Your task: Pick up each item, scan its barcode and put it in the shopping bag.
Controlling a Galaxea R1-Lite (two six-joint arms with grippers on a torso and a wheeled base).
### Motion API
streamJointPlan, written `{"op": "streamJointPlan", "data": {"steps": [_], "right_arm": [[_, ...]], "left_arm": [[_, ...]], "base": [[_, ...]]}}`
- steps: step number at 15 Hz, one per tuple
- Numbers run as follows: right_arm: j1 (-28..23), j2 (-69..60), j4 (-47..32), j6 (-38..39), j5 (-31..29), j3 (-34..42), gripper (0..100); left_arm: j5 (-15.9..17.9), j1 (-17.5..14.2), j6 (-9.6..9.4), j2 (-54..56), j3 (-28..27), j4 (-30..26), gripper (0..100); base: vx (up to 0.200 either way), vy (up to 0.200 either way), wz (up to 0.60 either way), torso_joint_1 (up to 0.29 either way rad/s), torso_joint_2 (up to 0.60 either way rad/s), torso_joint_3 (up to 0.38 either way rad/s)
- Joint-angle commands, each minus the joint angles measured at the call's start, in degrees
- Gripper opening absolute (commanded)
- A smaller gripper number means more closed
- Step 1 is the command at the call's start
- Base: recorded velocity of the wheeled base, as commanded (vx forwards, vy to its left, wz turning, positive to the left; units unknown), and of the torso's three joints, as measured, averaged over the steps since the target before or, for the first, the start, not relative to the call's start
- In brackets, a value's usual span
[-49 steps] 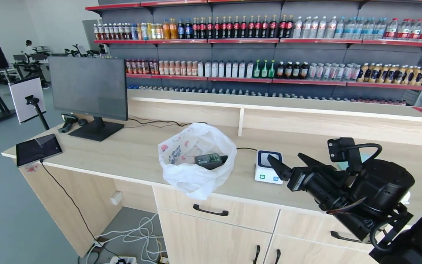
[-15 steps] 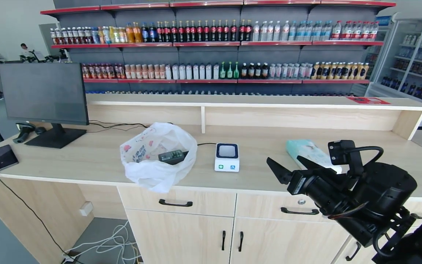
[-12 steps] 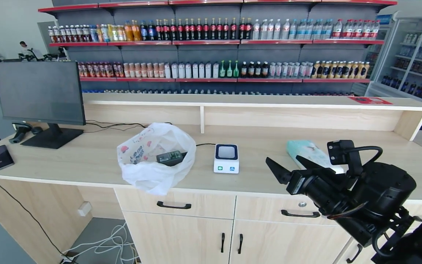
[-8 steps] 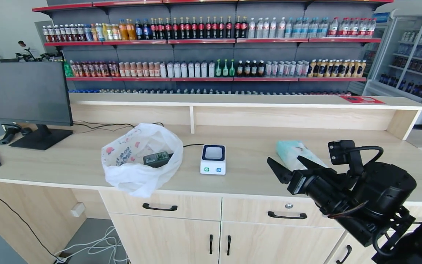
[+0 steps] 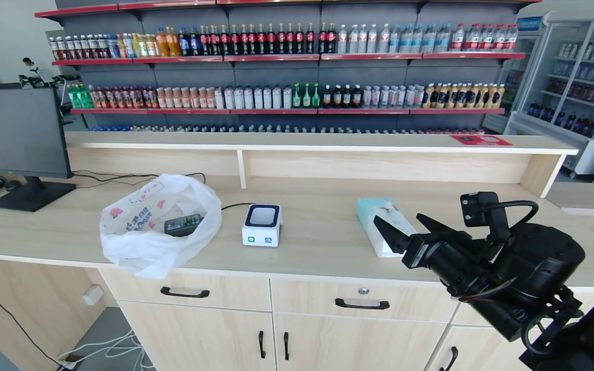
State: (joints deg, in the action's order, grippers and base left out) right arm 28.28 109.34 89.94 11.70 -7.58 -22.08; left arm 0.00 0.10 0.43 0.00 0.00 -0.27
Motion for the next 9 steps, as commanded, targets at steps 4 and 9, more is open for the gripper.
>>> {"op": "streamJointPlan", "data": {"steps": [4,9], "right_arm": [[1.42,0.35,0.06,-0.45,-0.06,0.02,100],[2.92,1.32,0.06,-0.37,-0.15,1.95,100]], "left_arm": [[0.00,-0.01,0.10,0.00,0.00,0.00,100],[0.00,-0.01,0.19,0.00,0.00,0.00,100]], "base": [[0.000,-0.200,0.00,0.001,0.00,0.001],[0.000,0.000,0.00,0.000,0.00,0.000]]}}
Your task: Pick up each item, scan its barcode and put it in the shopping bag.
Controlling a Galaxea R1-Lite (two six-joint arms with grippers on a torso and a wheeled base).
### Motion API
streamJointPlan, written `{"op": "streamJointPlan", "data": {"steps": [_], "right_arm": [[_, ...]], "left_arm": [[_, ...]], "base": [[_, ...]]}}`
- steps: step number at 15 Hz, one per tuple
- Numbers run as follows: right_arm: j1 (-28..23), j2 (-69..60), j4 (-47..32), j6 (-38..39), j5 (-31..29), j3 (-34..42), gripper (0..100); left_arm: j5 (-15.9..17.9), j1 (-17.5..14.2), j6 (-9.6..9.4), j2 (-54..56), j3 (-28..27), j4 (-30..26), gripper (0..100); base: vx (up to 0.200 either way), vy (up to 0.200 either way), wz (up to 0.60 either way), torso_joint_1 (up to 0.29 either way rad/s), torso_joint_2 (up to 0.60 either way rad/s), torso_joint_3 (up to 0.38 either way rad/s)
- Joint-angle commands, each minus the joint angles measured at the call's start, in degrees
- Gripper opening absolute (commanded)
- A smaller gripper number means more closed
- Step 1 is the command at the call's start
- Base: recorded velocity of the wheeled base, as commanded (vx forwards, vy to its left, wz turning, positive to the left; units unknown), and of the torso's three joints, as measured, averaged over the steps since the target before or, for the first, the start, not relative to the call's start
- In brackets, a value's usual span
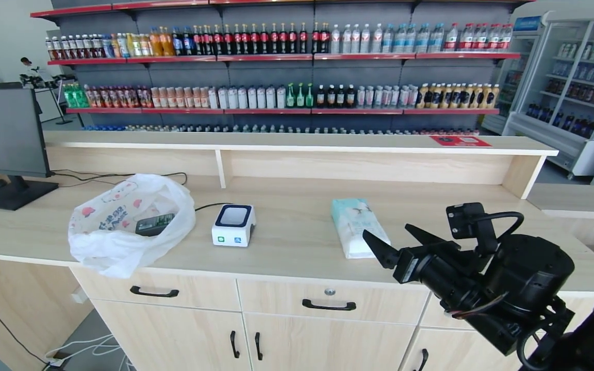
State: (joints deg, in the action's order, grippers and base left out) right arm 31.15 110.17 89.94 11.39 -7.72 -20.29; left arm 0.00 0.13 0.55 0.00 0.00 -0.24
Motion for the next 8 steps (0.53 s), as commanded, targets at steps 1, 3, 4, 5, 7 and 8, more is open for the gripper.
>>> {"op": "streamJointPlan", "data": {"steps": [1,3,4,5,7,8], "right_arm": [[-0.03,0.49,0.06,0.22,-0.11,0.77,100],[0.05,0.40,0.06,0.83,-0.11,3.94,100],[0.05,0.40,0.06,0.83,-0.11,3.94,100],[0.05,0.31,0.06,0.74,-0.11,4.73,100],[-0.56,0.58,0.06,0.66,-0.11,3.67,100],[-1.09,0.66,0.06,0.30,-0.19,3.41,100]], "left_arm": [[0.00,-0.05,-0.02,0.00,-0.09,-0.02,100],[0.00,-0.05,-0.02,0.00,0.00,0.07,100],[0.00,-0.05,-0.02,0.00,0.00,0.07,100],[0.00,-0.05,-0.02,0.00,0.00,-0.02,100],[0.00,-0.05,-0.02,0.00,0.00,-0.02,100],[0.00,-0.05,-0.02,0.00,0.00,-0.02,100]], "base": [[0.000,0.000,0.00,0.000,0.00,0.000],[0.200,0.000,0.00,0.002,0.00,0.007],[0.200,0.000,0.00,-0.002,0.00,0.002],[0.200,0.000,0.00,-0.012,-0.02,0.007],[0.100,0.000,0.00,0.001,0.00,0.001],[0.000,0.000,0.00,0.000,0.00,0.000]]}}
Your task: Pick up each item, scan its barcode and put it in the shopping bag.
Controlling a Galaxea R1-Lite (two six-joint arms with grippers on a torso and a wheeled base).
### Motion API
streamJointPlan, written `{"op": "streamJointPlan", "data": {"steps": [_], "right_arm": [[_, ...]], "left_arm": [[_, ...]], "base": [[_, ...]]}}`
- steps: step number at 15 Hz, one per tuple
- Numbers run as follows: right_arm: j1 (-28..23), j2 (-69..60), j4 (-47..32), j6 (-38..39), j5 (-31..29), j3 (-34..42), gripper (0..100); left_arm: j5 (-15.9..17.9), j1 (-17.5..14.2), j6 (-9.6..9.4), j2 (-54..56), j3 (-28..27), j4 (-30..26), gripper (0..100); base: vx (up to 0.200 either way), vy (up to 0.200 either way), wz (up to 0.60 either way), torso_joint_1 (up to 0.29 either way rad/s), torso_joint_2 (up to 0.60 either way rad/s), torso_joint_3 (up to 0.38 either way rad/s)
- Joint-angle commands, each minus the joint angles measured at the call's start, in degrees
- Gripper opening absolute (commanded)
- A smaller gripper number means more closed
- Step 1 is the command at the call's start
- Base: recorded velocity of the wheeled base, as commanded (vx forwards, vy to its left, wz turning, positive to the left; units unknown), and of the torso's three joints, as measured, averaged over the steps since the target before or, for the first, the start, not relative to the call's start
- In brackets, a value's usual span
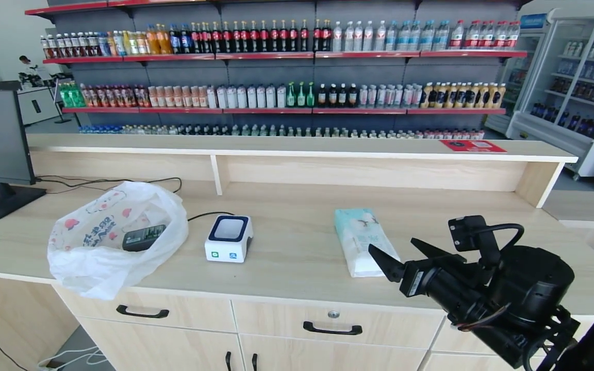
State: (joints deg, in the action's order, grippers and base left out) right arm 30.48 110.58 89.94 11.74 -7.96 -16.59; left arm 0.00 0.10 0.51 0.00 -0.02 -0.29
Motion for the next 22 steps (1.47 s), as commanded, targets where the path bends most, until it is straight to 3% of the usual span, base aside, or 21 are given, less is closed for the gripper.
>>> {"op": "streamJointPlan", "data": {"steps": [1,4,7,8,10,12,15,18,22], "right_arm": [[-0.42,0.16,0.06,-0.23,-0.65,0.42,100],[-1.47,1.22,0.06,-1.46,-2.41,-0.37,100],[-5.78,2.62,0.06,-4.44,-1.44,-6.79,100],[-7.80,4.03,0.06,-6.29,3.04,-9.78,100],[-10.09,3.15,-4.25,-7.08,4.09,-10.30,100],[-10.88,4.82,-4.69,-6.91,4.88,-13.20,100],[-11.40,4.73,-14.09,-5.41,9.72,-17.69,100],[-13.69,9.48,-14.88,-3.48,9.63,-25.07,100],[-13.51,13.52,-14.97,-1.46,10.77,-26.30,100]], "left_arm": [[0.00,-0.01,0.02,0.00,0.02,0.03,100],[0.00,-0.01,0.02,0.00,0.02,0.03,100],[0.00,-0.01,0.02,0.00,0.02,0.12,100],[0.00,-0.01,0.02,0.00,0.02,0.12,100],[0.00,-0.01,0.02,0.00,0.02,0.12,100],[0.00,-0.01,0.10,0.00,0.02,0.29,100],[0.00,-0.01,-0.16,0.00,0.02,0.29,100],[0.00,-0.01,-0.07,0.00,0.02,0.29,100],[0.00,-0.01,-0.42,0.00,0.02,0.47,100]], "base": [[0.000,0.000,0.00,0.000,0.00,0.000],[0.000,0.000,0.00,0.000,0.00,0.000],[0.000,0.000,0.00,0.000,0.00,0.000],[0.000,0.000,0.00,0.000,0.00,0.000],[0.000,0.000,0.00,0.000,0.00,0.000],[0.000,0.000,0.00,0.000,0.00,0.000],[0.000,0.000,0.00,0.000,0.00,0.000],[0.000,0.000,0.00,0.000,0.00,0.000],[0.000,0.000,0.00,0.000,0.00,0.000]]}}
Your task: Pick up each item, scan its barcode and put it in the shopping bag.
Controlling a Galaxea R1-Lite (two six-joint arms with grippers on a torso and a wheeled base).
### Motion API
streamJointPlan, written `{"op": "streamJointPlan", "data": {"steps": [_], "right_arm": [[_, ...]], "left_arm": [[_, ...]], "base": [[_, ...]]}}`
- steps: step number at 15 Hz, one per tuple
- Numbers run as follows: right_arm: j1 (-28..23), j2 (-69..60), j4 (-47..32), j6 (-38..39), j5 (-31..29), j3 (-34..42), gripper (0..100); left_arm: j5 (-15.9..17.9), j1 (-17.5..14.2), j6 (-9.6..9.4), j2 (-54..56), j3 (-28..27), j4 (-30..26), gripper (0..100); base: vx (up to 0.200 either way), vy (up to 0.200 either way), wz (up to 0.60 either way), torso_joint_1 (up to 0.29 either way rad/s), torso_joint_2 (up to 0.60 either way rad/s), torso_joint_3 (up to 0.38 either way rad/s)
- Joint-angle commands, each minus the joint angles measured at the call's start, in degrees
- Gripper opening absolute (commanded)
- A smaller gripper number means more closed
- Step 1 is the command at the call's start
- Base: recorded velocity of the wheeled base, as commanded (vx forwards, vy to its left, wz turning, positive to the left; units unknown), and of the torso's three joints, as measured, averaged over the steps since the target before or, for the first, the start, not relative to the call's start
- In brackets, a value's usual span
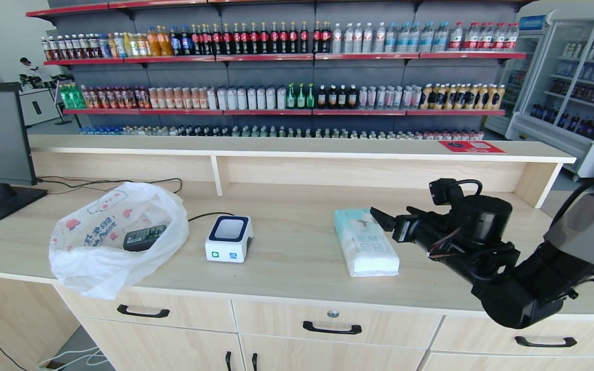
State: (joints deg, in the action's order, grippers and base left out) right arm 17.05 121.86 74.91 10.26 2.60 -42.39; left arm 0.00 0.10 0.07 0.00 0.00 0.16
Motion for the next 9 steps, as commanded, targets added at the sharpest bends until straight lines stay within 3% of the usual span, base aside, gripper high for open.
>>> {"op": "streamJointPlan", "data": {"steps": [1,4,6,9], "right_arm": [[-0.09,2.95,-0.38,0.02,0.22,-1.38,100],[-0.09,4.18,-8.91,0.63,0.22,-6.04,100],[-0.36,4.44,-13.74,0.90,0.22,-8.50,100],[-0.36,4.53,-20.07,0.90,0.22,-11.31,100]], "left_arm": [[0.00,-0.01,0.01,0.00,0.00,0.11,100],[0.00,-0.01,-0.42,0.00,0.00,0.19,100],[0.09,-0.01,-1.83,0.00,0.00,0.19,100],[0.18,-0.01,-2.01,0.00,0.00,0.19,100]], "base": [[0.000,0.000,0.00,0.000,0.00,0.000],[0.000,0.000,0.00,0.000,0.00,0.000],[0.000,0.000,0.00,0.000,0.00,0.000],[0.000,0.000,0.00,0.000,0.00,0.000]]}}
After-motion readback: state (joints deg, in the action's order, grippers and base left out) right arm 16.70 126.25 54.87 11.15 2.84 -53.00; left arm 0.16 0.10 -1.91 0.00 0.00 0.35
